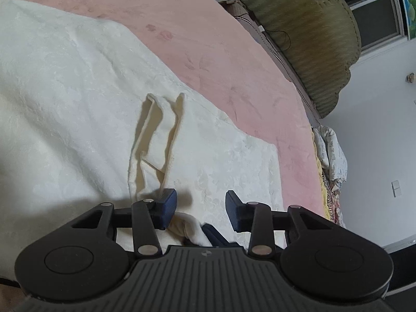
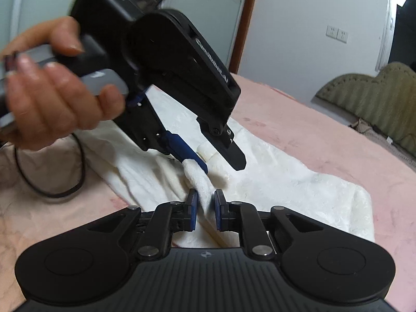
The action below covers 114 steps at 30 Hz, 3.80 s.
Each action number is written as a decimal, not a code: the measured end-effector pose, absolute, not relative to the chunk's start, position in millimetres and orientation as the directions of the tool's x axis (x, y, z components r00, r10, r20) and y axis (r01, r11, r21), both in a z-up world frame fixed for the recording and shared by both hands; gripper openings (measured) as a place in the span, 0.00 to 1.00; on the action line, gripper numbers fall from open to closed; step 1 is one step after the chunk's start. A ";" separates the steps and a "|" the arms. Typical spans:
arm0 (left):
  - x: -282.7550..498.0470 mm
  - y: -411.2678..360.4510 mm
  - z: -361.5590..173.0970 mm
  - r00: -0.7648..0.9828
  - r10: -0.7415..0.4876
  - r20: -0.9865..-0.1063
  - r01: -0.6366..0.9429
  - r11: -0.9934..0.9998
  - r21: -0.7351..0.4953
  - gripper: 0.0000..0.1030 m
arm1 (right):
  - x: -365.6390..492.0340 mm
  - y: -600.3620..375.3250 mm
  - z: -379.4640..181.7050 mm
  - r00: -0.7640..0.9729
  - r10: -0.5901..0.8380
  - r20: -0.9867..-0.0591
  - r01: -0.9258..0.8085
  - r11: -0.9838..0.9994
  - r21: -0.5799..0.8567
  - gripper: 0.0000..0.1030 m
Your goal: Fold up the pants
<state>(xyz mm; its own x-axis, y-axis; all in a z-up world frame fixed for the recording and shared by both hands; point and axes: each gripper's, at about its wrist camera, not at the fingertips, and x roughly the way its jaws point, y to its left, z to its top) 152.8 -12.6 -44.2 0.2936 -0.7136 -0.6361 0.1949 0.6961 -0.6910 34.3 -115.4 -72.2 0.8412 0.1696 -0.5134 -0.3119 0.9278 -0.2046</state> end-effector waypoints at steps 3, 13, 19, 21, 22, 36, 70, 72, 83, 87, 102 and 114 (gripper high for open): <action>148.9 -10.3 -39.3 0.338 -0.688 -0.643 0.203 0.720 -0.664 0.51 | 40.8 -119.2 -73.3 0.845 0.168 -0.507 -0.301 0.934 -0.192 0.11; 164.5 -15.5 -47.7 0.268 -0.771 -0.578 0.136 0.624 -0.769 0.69 | 29.4 -182.0 -53.8 0.874 0.291 -0.389 -0.237 0.954 0.181 0.08; 169.2 -21.2 -62.0 0.305 -0.712 -0.633 0.117 0.688 -0.717 0.01 | 13.5 -169.2 -52.8 0.842 0.346 -0.414 -0.349 0.934 0.073 0.08; 165.6 -14.4 -61.8 0.327 -0.716 -0.617 0.131 0.680 -0.721 0.01 | 6.2 -188.2 -46.6 0.851 0.382 -0.360 -0.349 0.924 0.156 0.08; 163.6 -12.5 -61.0 0.341 -0.710 -0.616 0.139 0.686 -0.714 0.01 | 3.6 -202.9 -43.8 0.862 0.389 -0.326 -0.325 0.916 0.235 0.08; 115.5 -4.2 -48.4 0.531 -0.538 -0.655 0.240 0.837 -0.492 0.02 | 26.4 -180.6 -77.1 0.833 0.219 -0.509 -0.148 0.973 0.176 0.09; 91.0 -19.5 -35.7 0.726 -0.259 -0.637 0.301 0.952 -0.044 0.45 | 47.4 -159.2 -78.9 0.838 0.162 -0.521 -0.137 0.987 0.086 0.12; 87.4 -23.6 -37.7 0.743 -0.239 -0.625 0.305 0.952 -0.002 0.48 | 47.4 -158.5 -79.1 0.839 0.159 -0.521 -0.135 0.987 0.085 0.12; 88.7 -27.0 -38.7 0.779 -0.182 -0.601 0.271 0.961 0.061 0.59 | 47.5 -162.0 -79.8 0.837 0.165 -0.521 -0.134 0.986 0.099 0.13; 100.6 -35.4 -25.8 0.810 -0.156 -0.565 0.253 0.963 0.096 0.59 | 48.3 -162.0 -80.3 0.838 0.162 -0.522 -0.133 0.987 0.092 0.13; 144.0 -55.7 -26.3 0.805 -0.044 -0.591 0.187 0.965 0.183 0.67 | 54.6 -232.9 -51.6 0.857 -0.025 -0.515 0.044 0.999 0.025 0.23; 130.9 -53.2 -31.7 0.800 -0.039 -0.599 0.222 0.946 0.235 0.61 | 37.1 -274.9 -49.4 0.848 0.086 -0.523 0.006 0.985 0.173 0.49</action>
<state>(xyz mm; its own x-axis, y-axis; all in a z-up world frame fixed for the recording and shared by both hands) 130.9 -53.2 -31.7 0.7995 -0.0388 -0.5994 0.2218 0.9464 0.2346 37.1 -274.9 -49.4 0.8482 0.0864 -0.5226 0.0060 0.9850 0.1726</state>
